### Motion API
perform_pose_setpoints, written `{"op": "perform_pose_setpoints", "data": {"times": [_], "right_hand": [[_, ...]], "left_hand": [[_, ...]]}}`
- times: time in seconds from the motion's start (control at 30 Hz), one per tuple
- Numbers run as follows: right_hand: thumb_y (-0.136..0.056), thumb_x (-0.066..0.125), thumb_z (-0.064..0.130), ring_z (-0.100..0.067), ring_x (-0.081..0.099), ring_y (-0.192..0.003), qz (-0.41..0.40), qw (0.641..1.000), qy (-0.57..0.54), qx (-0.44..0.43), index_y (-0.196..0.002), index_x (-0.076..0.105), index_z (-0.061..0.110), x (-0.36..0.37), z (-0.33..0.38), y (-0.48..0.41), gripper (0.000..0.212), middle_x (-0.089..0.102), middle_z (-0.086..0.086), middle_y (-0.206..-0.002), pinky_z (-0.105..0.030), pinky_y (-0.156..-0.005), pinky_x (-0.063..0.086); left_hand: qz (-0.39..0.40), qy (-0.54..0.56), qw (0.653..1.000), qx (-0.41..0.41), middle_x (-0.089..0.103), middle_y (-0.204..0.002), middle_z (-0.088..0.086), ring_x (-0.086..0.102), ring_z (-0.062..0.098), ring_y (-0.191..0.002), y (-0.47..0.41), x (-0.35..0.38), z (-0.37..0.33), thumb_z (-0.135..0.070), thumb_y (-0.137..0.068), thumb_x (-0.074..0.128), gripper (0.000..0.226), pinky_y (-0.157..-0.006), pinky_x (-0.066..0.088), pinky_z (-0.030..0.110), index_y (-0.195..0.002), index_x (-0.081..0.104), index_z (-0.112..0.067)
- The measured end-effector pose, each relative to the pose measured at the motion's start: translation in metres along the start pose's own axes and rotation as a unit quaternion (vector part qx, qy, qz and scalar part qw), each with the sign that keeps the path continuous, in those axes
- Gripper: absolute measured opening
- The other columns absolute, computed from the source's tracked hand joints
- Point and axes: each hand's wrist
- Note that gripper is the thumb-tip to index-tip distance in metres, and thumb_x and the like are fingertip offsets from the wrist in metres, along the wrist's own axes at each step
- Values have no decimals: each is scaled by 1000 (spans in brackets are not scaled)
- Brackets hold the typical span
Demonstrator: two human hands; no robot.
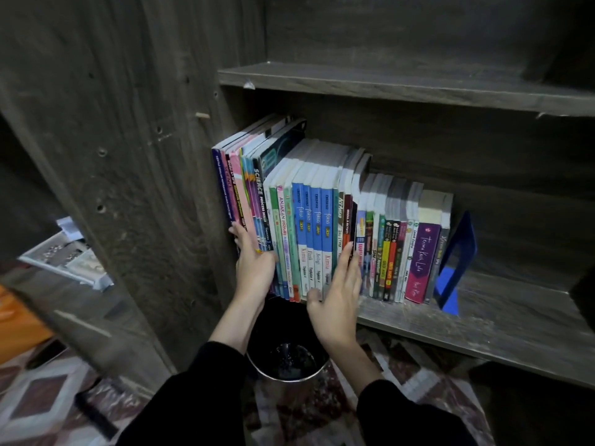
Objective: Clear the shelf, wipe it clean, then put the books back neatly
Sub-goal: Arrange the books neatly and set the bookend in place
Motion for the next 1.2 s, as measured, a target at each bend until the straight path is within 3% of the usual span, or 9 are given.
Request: {"op": "perform_pose_setpoints", "data": {"times": [0.23,0.4,0.53,0.63,0.8,1.07,1.2], "right_hand": [[-89,53,12,-21,-7,-147,12,1000,2,1,-137,-30,33,-1,0,1,98,-15,-3,-159,-38,-117,10],[-88,57,12,-21,-4,-147,25,1000,-4,0,-138,-28,33,-7,3,2,101,-13,-3,-160,-35,-116,7],[-87,59,11,-20,5,-147,38,999,-6,13,-137,-25,42,-12,-4,5,102,-3,-2,-161,-35,-115,11],[-89,58,12,-22,4,-147,65,998,0,28,-136,-29,42,-10,-10,8,103,-8,-4,-160,-37,-116,9],[-89,55,10,-22,0,-148,76,997,9,21,-136,-32,36,-7,-15,7,102,-15,-4,-159,-34,-116,4],[-88,58,6,-16,2,-147,91,992,-58,59,-140,-26,45,-6,-32,8,106,-1,2,-161,-39,-120,8],[-88,59,5,-20,-7,-147,128,981,-94,111,-140,-26,45,-1,-39,10,108,-7,2,-160,-40,-118,3]], "left_hand": [[30,-25,999,0,-20,-156,-8,6,18,-147,-1,-5,-2,5,-87,52,100,-115,23,40,-147,-21,-29],[62,-36,997,3,-30,-153,-2,-13,14,-145,3,-3,-5,3,-89,54,101,-118,6,35,-145,-27,-19],[49,-62,996,-42,-18,-158,4,-2,19,-146,10,6,2,-8,-93,50,88,-119,6,44,-151,-15,-17],[75,-5,994,-82,-8,-158,2,5,20,-145,15,18,9,-9,-88,53,91,-118,13,42,-152,-11,-21],[37,41,993,-101,-29,-154,11,-13,24,-146,14,36,4,3,-87,55,100,-119,-1,42,-147,-23,-14],[-15,71,993,-90,-32,-153,8,-18,24,-145,14,50,4,5,-87,53,101,-118,-4,41,-147,-25,-17],[11,60,993,-98,-28,-155,9,-13,25,-146,27,54,14,-3,-93,51,94,-116,3,41,-148,-21,-26]]}}
Point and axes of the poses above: each hand's wrist, its own y-axis away from the middle knuckle, its own x-axis out of the palm, z = x × y
